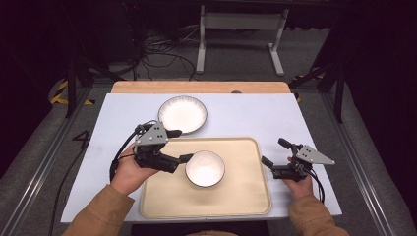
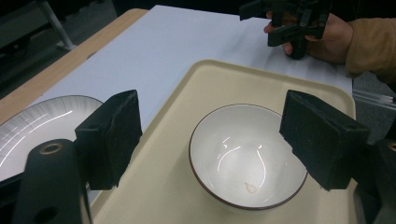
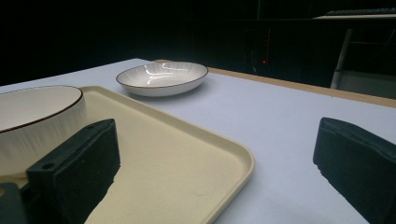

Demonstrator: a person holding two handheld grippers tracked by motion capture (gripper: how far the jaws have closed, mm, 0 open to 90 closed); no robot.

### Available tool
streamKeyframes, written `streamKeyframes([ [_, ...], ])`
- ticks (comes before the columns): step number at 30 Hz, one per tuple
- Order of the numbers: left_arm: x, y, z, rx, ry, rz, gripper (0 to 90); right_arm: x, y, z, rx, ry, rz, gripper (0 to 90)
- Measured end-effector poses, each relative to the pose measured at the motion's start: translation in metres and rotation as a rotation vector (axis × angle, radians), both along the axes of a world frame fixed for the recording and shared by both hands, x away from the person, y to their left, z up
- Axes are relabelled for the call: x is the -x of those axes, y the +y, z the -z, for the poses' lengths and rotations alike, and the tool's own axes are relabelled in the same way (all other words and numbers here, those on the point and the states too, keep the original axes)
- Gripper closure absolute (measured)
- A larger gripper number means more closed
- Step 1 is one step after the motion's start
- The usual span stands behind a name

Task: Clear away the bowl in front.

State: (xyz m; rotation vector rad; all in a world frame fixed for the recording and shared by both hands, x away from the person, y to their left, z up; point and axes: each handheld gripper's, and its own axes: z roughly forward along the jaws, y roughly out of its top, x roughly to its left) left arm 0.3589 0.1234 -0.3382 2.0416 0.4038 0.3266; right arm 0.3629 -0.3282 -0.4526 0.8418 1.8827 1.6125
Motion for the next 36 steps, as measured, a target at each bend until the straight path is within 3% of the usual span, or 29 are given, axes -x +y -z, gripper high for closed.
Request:
streamKeyframes([
  [6,0.004,0.021,0.009,0.057,-0.029,-0.035,15.9,0.000,-0.001,0.000,0.004,-0.002,0.005,0.8],
  [10,0.005,0.034,0.013,0.063,-0.049,-0.076,13.6,0.001,0.000,0.000,0.024,-0.012,0.007,0.3],
  [18,0.009,0.061,0.020,0.166,-0.083,-0.128,6.8,0.001,-0.001,-0.001,0.027,-0.016,0.005,0.2],
  [26,0.013,0.086,0.038,0.236,-0.085,-0.183,3.4,0.002,-0.002,-0.001,0.019,-0.013,0.010,0.2],
  [33,0.014,0.108,0.061,0.270,-0.064,-0.231,3.3,0.003,-0.004,-0.001,0.007,-0.024,0.022,0.1],
  [36,0.015,0.114,0.070,0.262,-0.064,-0.257,3.4,0.003,-0.005,-0.001,0.002,-0.031,0.022,0.1],
])
